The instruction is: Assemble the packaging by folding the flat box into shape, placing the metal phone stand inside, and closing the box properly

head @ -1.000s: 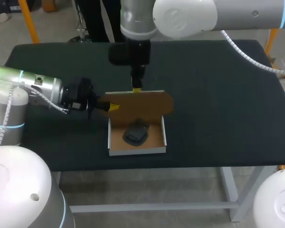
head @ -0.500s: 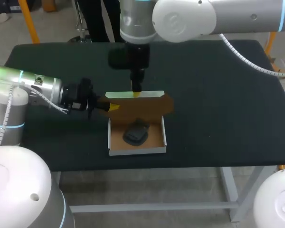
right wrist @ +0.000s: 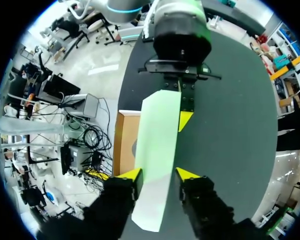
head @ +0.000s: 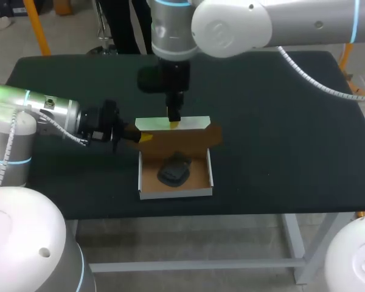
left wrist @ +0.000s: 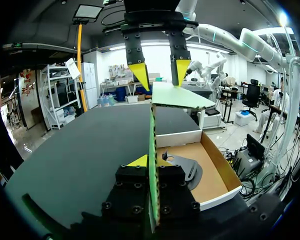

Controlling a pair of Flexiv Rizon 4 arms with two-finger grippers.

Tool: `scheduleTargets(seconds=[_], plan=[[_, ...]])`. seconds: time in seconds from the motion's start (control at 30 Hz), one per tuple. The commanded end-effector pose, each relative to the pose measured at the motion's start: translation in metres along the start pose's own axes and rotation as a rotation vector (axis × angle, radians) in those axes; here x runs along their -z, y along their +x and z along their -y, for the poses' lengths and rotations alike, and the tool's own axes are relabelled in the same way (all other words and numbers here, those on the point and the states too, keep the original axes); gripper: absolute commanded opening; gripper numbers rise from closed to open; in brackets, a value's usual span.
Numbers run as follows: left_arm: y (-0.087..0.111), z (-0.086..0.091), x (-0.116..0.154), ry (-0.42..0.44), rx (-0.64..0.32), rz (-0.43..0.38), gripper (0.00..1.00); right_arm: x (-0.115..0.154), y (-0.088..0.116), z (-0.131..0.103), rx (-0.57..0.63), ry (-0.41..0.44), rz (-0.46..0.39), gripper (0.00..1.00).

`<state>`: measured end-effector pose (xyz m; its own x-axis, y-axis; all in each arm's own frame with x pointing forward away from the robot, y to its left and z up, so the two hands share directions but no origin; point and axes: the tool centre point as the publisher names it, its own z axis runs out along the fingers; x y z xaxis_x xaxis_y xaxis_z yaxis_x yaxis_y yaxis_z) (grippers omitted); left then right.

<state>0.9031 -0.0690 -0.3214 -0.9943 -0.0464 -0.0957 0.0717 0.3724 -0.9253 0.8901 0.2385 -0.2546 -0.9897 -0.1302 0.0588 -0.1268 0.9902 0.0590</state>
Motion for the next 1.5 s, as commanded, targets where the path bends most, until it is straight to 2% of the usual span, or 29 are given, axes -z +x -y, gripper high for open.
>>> scheduleTargets(seconds=[0.03,0.3,0.43,0.5,0.63,0.7,1.0,1.07,1.1,1.13,1.5], plan=[[0.001,-0.002,0.0,0.001,0.0,0.0,0.0,-0.003,-0.004,-0.004,0.001,0.011,-0.012,0.47],[0.001,-0.002,0.0,0.001,0.0,0.0,0.0,-0.009,-0.008,-0.006,0.002,0.016,-0.033,0.45],[0.001,-0.002,0.0,0.001,0.0,0.0,0.0,-0.013,-0.01,-0.006,0.001,0.021,-0.046,0.4],[0.001,-0.002,0.0,0.001,0.0,0.0,0.0,-0.014,-0.01,-0.006,0.0,0.024,-0.05,0.35],[0.001,-0.002,0.0,0.001,0.0,0.0,0.0,-0.016,-0.011,-0.007,0.001,0.028,-0.061,0.17],[0.001,-0.002,0.0,0.001,0.0,0.0,0.0,-0.017,-0.012,-0.008,0.003,0.03,-0.065,0.0],[0.001,-0.002,0.0,0.001,0.0,0.0,0.0,-0.019,-0.01,-0.008,0.016,0.028,-0.075,0.0],[0.001,-0.002,0.0,0.001,0.0,0.0,0.0,-0.016,-0.008,-0.007,0.013,0.019,-0.066,0.46],[0.001,-0.002,0.0,0.001,0.0,0.0,0.0,-0.014,-0.007,-0.007,0.012,0.015,-0.061,0.84],[0.001,-0.002,0.0,0.001,0.0,0.0,0.0,-0.012,-0.007,-0.006,0.009,0.011,-0.057,1.0],[0.001,-0.002,0.0,0.001,0.0,0.0,0.0,0.017,-0.002,0.006,-0.072,-0.049,0.028,1.0]])
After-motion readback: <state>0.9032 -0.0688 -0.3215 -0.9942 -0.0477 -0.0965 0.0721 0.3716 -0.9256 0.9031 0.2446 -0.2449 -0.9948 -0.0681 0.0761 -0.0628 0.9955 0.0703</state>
